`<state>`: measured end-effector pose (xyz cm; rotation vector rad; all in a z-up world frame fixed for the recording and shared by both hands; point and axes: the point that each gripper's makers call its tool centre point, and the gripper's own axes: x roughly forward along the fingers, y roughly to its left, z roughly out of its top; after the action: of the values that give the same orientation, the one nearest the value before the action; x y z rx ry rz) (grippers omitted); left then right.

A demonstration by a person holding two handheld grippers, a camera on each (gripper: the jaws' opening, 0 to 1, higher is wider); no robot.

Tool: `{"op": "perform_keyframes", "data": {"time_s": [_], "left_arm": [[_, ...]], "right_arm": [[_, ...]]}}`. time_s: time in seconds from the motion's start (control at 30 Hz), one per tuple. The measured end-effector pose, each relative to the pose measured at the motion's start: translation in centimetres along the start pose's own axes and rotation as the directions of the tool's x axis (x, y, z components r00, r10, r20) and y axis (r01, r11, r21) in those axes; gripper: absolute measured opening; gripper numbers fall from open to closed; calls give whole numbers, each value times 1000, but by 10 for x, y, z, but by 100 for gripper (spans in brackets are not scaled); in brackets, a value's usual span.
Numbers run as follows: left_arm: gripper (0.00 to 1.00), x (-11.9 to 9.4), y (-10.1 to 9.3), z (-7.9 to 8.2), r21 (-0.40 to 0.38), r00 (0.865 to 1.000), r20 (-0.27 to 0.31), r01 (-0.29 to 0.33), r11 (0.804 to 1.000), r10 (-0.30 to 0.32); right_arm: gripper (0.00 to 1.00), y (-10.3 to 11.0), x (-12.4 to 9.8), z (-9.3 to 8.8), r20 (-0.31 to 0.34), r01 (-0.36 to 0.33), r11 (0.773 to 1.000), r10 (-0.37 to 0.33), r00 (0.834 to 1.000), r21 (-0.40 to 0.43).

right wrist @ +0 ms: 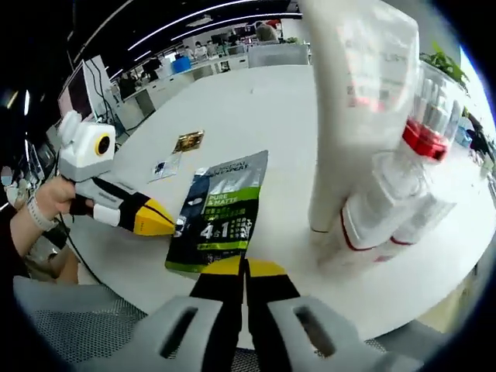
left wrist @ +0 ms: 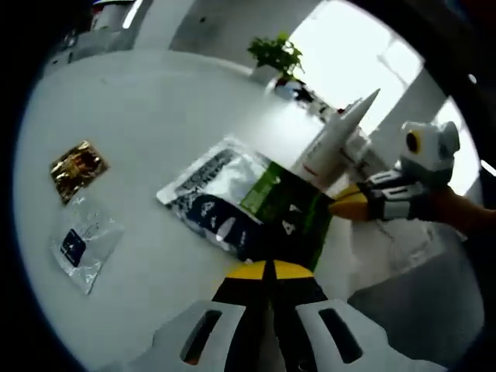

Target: Arrange the skincare products in the storage area until every visible bottle or jar stands upright without overlapping.

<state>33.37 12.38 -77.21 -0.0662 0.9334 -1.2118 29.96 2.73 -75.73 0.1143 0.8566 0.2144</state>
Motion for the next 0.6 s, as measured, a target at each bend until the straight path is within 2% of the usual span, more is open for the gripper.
{"op": "perform_keyframes", "data": {"time_s": [0.07,0.13,0.23,0.3,0.4,0.6], "left_arm": [[1,0,4,0,-12,1000,2,-16,1000,16],[6,0,11,2,-26,999,14,-35,999,36],[11,3,11,3,-9,999,5,-38,999,38],[11,10,6,5,-20,1000,0,-12,1000,12],[14,18,0,9,-7,1000,4,-8,1000,8],[14,22,-7,7,7,1000,-13,15,1000,-15]], "right_arm": [[1,-6,-2,-5,-7,7,1000,-7,1000,24],[1,-11,-6,-8,-14,29,999,-29,999,13],[1,-17,-9,-11,-16,41,999,-41,999,13],[1,-19,-8,-14,-29,43,999,-42,999,19],[1,-20,-5,-18,-55,53,999,-53,997,-7],[1,-27,0,-21,-83,60,998,-61,995,-16]]}}
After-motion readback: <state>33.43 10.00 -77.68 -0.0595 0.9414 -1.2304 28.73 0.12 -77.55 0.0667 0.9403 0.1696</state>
